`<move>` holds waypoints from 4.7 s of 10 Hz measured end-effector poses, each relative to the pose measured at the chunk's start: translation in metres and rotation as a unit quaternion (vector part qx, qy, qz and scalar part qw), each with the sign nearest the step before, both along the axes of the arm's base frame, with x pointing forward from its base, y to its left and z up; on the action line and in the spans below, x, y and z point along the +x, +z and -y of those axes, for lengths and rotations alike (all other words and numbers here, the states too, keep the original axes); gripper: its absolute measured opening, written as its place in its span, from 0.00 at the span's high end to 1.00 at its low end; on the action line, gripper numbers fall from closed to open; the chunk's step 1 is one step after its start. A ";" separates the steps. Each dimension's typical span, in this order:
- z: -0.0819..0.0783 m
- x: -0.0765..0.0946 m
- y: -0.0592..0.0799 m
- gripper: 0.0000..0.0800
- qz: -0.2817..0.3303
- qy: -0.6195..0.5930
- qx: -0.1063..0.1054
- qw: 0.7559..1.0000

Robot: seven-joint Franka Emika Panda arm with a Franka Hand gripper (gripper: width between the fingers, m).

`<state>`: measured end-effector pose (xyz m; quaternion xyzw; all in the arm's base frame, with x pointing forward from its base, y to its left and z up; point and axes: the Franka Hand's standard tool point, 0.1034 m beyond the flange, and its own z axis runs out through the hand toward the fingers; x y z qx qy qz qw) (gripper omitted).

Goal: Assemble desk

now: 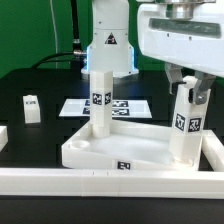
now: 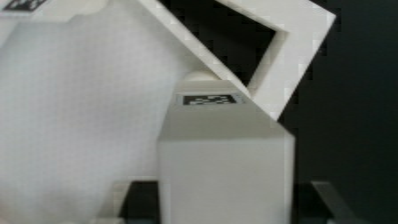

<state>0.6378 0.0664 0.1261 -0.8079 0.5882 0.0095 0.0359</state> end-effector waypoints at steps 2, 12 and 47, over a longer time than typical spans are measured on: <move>-0.001 0.000 0.000 0.64 -0.005 -0.080 0.005 0.997; -0.003 -0.001 -0.001 0.19 0.008 0.186 -0.016 0.982; -0.002 0.004 -0.006 0.63 0.046 0.283 -0.066 0.956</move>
Offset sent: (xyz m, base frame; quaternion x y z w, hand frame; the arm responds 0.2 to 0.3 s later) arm 0.0000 0.0000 0.0000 0.0000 0.0000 0.0650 0.9979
